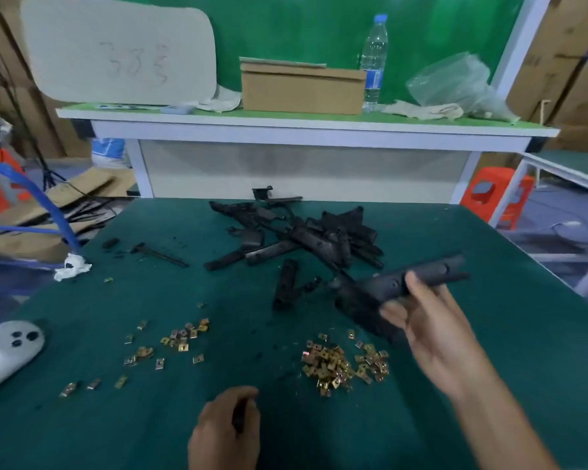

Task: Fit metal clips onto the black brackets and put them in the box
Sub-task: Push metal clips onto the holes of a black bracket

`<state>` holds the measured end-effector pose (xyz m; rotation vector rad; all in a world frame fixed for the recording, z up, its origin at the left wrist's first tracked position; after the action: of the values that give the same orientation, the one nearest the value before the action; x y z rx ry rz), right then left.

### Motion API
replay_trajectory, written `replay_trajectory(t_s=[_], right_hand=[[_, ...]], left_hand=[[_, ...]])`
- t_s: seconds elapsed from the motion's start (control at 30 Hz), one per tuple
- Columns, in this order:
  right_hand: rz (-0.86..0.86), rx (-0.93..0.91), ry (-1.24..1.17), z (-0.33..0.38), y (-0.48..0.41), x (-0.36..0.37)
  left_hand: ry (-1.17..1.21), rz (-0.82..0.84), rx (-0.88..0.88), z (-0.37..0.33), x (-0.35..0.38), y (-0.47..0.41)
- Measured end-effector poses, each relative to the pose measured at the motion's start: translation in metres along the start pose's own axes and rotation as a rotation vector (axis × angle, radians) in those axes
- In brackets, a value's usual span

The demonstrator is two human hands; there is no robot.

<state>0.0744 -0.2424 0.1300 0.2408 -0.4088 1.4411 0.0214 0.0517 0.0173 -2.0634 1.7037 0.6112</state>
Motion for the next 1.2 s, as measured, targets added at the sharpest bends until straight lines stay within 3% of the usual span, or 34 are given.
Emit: replay_trajectory(t_s=[0.07,0.1,0.13,0.2,0.27,0.3,0.33,0.43,0.67,0.87,1.2], right_hand=[[-0.115,0.139,-0.180,-0.047,0.058,-0.043],[-0.084,0.219,-0.330,-0.073,0.081,-0.054],[0.051,0.289,-0.528,-0.087,0.095,-0.044],[0.061,0.405,-0.624,-0.107,0.116,-0.054],[0.001,0.322,-0.464,-0.111,0.103,-0.072],[-0.162,0.349,-0.373,-0.106,0.093,-0.080],[-0.219,0.328,-0.320,-0.098,0.088,-0.079],[-0.328,0.318,-0.337,-0.102,0.089,-0.067],[-0.332,0.117,-0.349,-0.095,0.072,-0.040],[-0.313,0.108,-0.267,-0.110,0.067,-0.035],[-0.220,0.092,-0.211,-0.111,0.070,-0.030]], left_hand=[[-0.026,0.032,0.010,-0.005,0.002,-0.004],[-0.068,0.057,0.041,-0.011,0.003,-0.006],[-0.118,0.085,0.069,-0.018,0.007,-0.008],[-0.190,0.175,0.186,-0.033,0.023,-0.015],[-0.325,0.309,0.334,-0.049,0.052,-0.020],[-0.390,0.360,0.374,-0.056,0.067,-0.021],[-0.450,0.409,0.393,-0.062,0.079,-0.022],[-0.456,0.418,0.434,-0.070,0.098,-0.025],[-0.253,0.306,0.458,-0.076,0.086,-0.031],[-0.430,0.286,0.391,-0.064,0.072,-0.029],[-0.418,0.250,0.389,-0.050,0.060,-0.017]])
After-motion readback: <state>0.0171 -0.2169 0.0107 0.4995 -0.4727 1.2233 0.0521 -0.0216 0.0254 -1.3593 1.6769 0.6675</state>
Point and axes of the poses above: each hand's wrist, its own y-axis away from the middle knuckle, its own x-axis out of the palm, z = x × y, the point moved 6 cm from there along -y, towards the middle knuckle, and after that the axes turned 8 degrees about z, right-handed, at the moved point
